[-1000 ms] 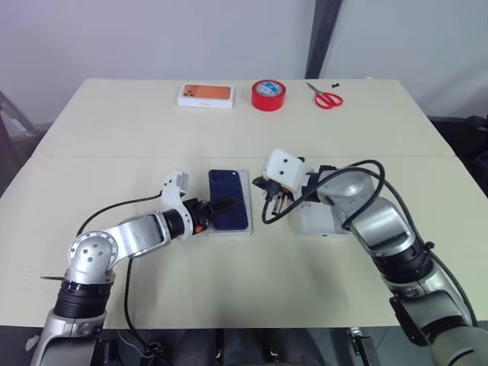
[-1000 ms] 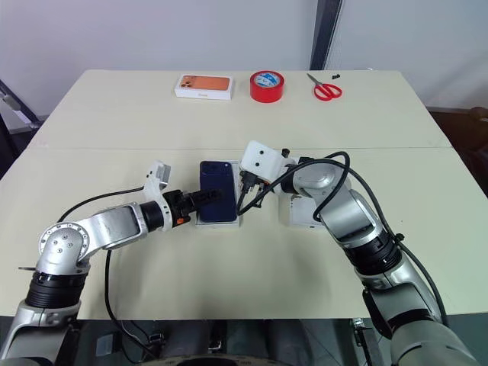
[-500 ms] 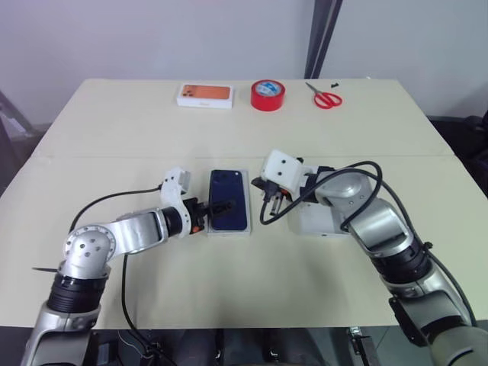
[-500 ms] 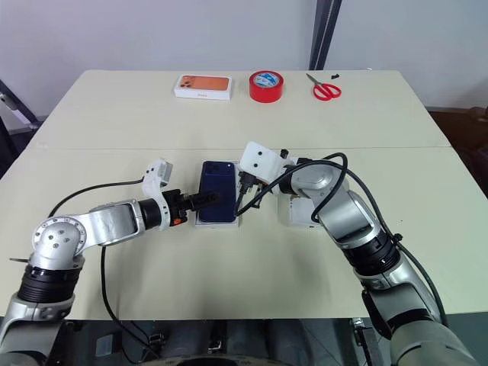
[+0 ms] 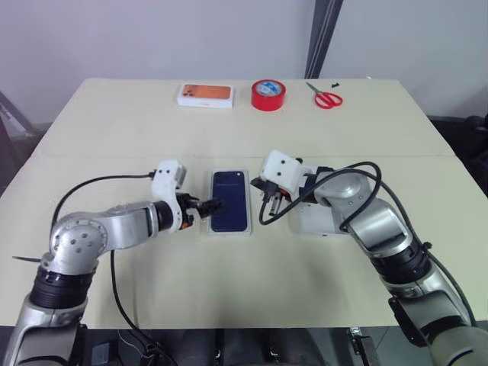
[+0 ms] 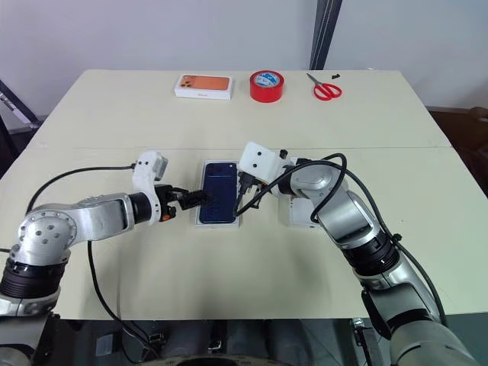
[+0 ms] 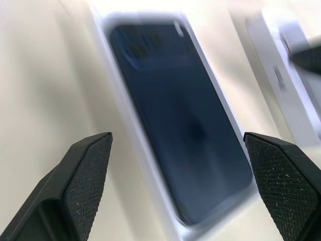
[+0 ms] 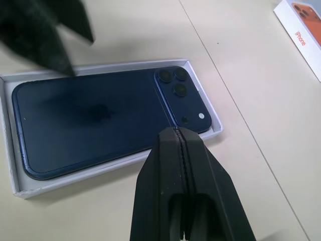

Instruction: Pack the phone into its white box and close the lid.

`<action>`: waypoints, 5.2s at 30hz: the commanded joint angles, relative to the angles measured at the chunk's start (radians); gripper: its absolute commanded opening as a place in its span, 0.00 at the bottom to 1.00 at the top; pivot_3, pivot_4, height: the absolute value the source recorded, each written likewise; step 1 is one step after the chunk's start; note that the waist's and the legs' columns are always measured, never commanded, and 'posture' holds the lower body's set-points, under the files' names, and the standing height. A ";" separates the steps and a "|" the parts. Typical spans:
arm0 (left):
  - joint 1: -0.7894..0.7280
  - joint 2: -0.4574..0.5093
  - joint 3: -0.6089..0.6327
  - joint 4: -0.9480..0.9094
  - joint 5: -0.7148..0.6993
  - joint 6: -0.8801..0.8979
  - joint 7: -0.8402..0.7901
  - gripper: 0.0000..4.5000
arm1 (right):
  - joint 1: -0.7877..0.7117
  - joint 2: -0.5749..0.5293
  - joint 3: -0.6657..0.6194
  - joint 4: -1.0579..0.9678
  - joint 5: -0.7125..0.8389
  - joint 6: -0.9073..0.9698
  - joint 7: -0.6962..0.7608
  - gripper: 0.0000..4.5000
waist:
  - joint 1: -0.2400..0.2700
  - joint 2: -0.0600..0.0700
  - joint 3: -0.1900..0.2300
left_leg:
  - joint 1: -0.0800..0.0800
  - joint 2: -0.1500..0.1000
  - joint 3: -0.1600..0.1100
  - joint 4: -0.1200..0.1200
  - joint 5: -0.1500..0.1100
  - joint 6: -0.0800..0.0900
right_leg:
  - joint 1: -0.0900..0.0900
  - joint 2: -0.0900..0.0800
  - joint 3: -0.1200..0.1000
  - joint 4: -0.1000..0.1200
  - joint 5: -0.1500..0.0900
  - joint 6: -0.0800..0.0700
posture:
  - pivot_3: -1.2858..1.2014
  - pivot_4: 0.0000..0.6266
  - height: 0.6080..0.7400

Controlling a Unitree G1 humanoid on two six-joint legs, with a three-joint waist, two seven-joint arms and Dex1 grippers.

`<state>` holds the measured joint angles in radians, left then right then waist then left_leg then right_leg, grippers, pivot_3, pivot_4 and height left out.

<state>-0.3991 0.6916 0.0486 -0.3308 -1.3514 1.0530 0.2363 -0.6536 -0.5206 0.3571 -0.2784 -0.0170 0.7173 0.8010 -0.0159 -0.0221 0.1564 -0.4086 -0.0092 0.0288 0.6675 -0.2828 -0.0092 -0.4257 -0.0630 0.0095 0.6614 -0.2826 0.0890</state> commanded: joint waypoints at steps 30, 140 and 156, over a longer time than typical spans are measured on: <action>-0.111 -0.197 -0.303 0.093 0.794 -0.012 -0.487 0.14 | 0.003 0.035 0.132 0.052 -0.110 0.181 -0.074 0.00 | 0.007 0.000 0.000 | -0.001 0.000 0.000 0.000 -0.003 0.006 | -0.001 -0.001 0.000 0.000 0.000 0.000 | 0.52 0.24 0.88; 0.023 -0.403 -0.231 0.163 1.106 -0.674 -0.804 0.12 | -0.009 -0.047 -0.429 0.130 1.745 0.431 -1.433 0.96 | 0.000 0.002 -0.001 | -0.001 0.002 0.003 0.003 -0.006 0.013 | 0.001 0.001 0.000 0.001 0.000 0.001 | 0.52 0.24 0.88; -0.004 -0.463 -0.177 0.182 1.083 -0.641 -0.767 0.12 | -0.020 -0.293 -0.257 0.027 1.040 0.438 -0.815 0.31 | 0.005 0.002 0.000 | -0.002 0.003 0.003 0.003 -0.006 0.014 | 0.001 0.001 0.001 0.000 0.000 0.001 | 0.52 0.24 0.88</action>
<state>-0.3924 0.2337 -0.1609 -0.1182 -0.2428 0.4097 -0.5367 -0.6685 -0.7903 0.1013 -0.2029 1.0786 1.1810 -0.0705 -0.0107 -0.0197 0.1560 -0.4104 -0.0064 0.0322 0.6702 -0.2891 0.0045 -0.4248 -0.0617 0.0103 0.6612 -0.2824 0.0899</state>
